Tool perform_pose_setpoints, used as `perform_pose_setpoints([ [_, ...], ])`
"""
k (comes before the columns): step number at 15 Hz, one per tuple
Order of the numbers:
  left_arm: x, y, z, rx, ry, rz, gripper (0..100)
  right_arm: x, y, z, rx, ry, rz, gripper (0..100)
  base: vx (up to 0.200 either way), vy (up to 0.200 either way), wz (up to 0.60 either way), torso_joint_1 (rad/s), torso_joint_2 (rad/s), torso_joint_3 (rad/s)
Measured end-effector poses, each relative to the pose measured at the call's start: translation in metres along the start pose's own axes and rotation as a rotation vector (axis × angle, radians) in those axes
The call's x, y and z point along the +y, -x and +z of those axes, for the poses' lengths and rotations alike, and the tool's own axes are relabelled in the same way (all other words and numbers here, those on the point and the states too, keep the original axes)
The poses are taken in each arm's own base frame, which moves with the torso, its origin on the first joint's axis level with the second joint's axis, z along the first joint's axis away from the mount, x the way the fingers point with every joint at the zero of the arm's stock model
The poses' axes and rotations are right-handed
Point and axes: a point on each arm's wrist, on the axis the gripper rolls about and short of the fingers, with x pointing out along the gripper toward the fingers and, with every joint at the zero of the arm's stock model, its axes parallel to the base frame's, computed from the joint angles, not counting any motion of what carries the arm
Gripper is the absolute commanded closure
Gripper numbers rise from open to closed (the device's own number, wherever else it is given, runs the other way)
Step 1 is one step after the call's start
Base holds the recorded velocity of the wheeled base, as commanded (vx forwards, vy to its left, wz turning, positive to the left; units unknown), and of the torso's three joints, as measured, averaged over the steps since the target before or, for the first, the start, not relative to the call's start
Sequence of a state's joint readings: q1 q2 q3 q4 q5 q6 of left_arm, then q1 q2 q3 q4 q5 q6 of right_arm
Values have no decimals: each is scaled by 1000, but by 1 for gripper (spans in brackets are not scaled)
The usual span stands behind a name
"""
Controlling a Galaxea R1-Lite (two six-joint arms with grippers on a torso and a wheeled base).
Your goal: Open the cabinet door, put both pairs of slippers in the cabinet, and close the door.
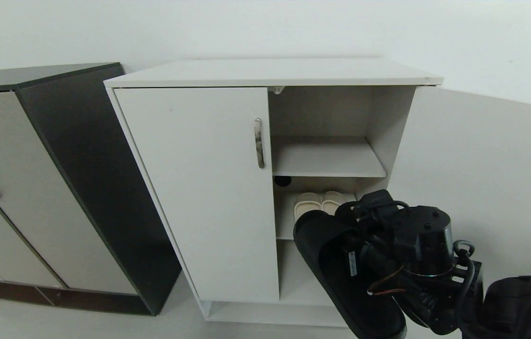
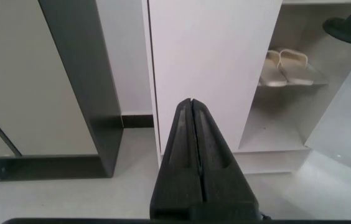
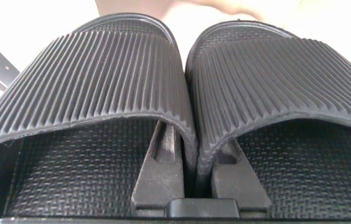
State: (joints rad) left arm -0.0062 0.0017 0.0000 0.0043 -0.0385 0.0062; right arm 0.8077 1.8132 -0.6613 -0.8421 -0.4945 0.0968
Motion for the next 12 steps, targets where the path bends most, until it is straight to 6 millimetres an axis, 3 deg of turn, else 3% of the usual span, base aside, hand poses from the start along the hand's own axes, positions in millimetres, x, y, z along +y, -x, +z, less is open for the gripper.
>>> perform_pose_setpoints([
  [3, 0, 0, 0, 0, 0, 0, 100, 0, 0, -1, 4, 2, 0, 100, 0, 0, 0, -6, 163, 141],
  [12, 0, 0, 0, 0, 0, 0, 100, 4, 2, -1, -4, 3, 19, 100, 0, 0, 0, 0, 6, 4],
])
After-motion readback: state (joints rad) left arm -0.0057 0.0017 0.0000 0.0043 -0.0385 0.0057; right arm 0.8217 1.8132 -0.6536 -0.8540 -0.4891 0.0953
